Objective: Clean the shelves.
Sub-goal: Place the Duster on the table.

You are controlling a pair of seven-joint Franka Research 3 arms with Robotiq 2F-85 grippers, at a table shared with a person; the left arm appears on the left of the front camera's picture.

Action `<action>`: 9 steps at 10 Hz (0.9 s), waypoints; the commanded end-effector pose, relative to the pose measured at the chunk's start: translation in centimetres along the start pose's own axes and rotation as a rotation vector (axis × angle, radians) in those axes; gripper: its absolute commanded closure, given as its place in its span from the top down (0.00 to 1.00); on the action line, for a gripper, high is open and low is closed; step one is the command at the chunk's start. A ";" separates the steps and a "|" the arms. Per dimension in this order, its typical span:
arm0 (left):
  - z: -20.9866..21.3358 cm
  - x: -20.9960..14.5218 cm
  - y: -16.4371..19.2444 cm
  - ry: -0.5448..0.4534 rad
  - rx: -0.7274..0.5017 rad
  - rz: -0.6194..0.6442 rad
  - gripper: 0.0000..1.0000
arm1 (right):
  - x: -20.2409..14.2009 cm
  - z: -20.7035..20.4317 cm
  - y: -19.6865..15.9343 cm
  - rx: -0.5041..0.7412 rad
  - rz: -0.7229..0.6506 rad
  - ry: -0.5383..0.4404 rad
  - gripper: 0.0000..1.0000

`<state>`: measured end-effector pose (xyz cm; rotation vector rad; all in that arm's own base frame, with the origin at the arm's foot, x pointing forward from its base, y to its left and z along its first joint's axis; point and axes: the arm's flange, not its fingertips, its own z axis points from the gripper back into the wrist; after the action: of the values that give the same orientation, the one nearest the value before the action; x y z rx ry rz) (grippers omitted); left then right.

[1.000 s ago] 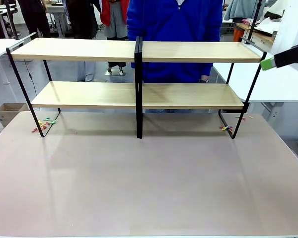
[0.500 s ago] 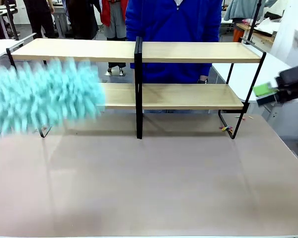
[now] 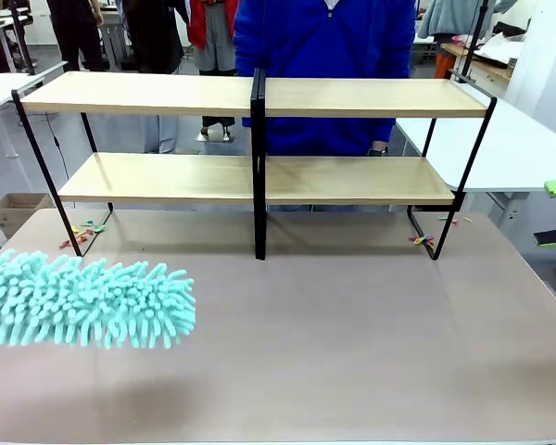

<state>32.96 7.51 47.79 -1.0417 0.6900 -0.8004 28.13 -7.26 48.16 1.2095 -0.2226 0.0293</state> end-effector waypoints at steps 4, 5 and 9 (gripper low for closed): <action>4.8 1.6 3.3 0.004 -0.249 0.000 0.12 | 0.3 -0.9 1.8 -0.008 0.102 0.020 1.00; 5.2 2.6 4.5 0.045 -0.291 -0.017 0.12 | 0.3 -0.9 1.8 -0.008 0.102 0.020 1.00; 5.5 4.4 7.7 0.114 -0.375 0.072 0.12 | 0.3 -0.9 1.8 -0.008 0.102 0.020 1.00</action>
<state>40.50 6.47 40.95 -1.2919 0.9485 -0.7008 27.95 -5.91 49.38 1.1669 -0.2425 0.1024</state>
